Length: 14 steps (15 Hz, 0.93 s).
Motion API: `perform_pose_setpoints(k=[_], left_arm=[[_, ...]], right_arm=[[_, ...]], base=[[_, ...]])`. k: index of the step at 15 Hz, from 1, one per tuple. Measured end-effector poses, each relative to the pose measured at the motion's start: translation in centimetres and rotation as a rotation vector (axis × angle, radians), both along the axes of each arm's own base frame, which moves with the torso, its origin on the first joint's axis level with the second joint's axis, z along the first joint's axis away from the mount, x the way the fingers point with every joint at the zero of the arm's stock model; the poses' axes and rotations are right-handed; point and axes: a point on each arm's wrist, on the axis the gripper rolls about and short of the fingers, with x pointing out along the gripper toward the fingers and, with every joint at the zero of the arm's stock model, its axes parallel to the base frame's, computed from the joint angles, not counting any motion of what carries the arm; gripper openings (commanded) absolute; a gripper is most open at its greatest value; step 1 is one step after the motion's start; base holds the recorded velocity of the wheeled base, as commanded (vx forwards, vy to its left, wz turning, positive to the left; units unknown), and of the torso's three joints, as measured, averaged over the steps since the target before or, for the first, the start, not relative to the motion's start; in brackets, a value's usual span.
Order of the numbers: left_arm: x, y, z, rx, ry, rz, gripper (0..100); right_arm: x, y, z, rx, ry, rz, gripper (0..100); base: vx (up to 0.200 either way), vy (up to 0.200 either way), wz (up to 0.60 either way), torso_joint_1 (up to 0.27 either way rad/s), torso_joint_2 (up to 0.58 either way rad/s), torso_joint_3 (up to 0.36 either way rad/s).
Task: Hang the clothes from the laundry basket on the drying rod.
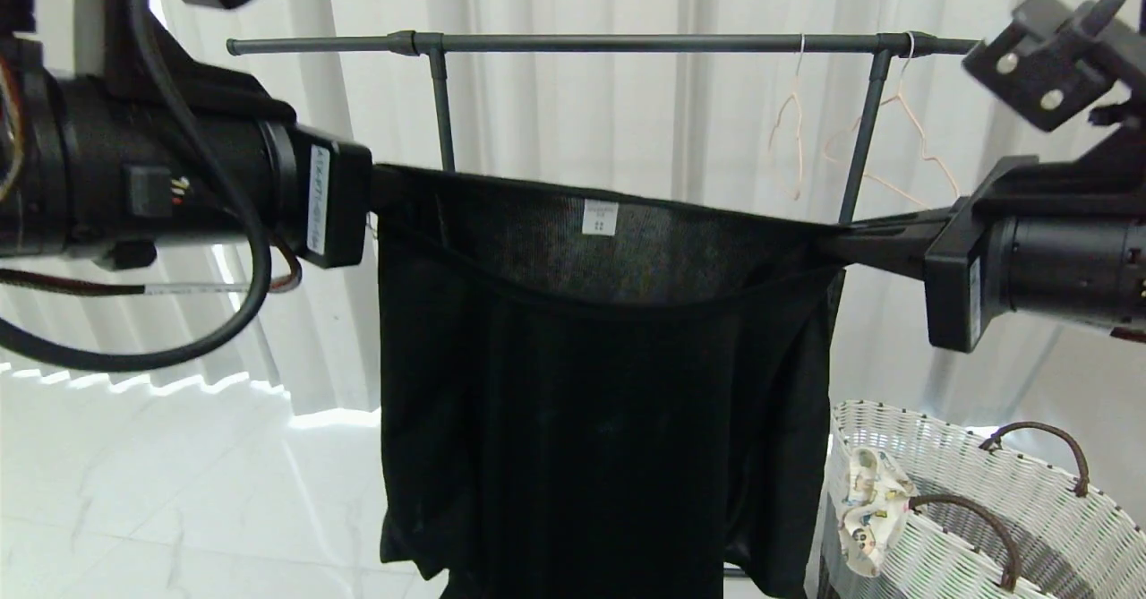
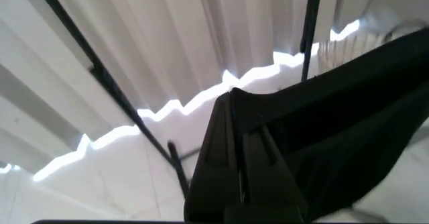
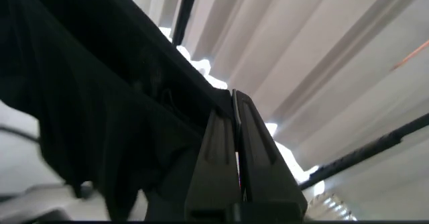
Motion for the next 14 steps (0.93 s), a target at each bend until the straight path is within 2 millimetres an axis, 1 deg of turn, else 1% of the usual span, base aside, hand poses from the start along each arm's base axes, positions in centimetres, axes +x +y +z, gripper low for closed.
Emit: perform_pose_setpoints(k=[2,4,5,8,10,12,14], left_arm=[[-0.3,0.1,1.8,-0.046,-0.073,-0.001,0],[-1.1,0.2,2.6,-0.062,-0.102,-0.015,0],[-1.4,0.3,2.6,-0.054,-0.11,-0.022,0],[-2.2,0.4,1.4,0.06,-0.133,-0.071,0],[-3.2,0.0,1.1,0.073,-0.137,-0.128,0],[-4.0,-0.4,1.1,0.072,-0.147,-0.168,0],[-3.9,-0.7,1.2,0.068,-0.168,-0.183,0]], right_arm=[[-0.1,-0.3,2.1,0.047,-0.05,-0.003,0],[-0.2,-0.5,3.0,0.068,-0.073,-0.005,0],[-0.3,-0.5,3.2,0.074,-0.078,-0.002,0],[-0.4,-0.6,3.7,0.084,-0.093,0.004,0],[-0.8,-1.0,3.7,0.065,-0.074,0.004,0],[-1.7,-1.9,3.5,0.035,-0.038,0.028,0],[-3.2,-2.8,3.6,0.011,-0.022,0.099,0]], base=[[0.0,0.0,0.0,0.0,0.0,0.0],[0.0,0.0,0.0,0.0,0.0,0.0],[0.0,0.0,0.0,0.0,0.0,0.0],[0.0,0.0,0.0,0.0,0.0,0.0],[0.0,0.0,0.0,0.0,0.0,0.0],[0.0,0.0,0.0,0.0,0.0,0.0],[0.0,0.0,0.0,0.0,0.0,0.0]])
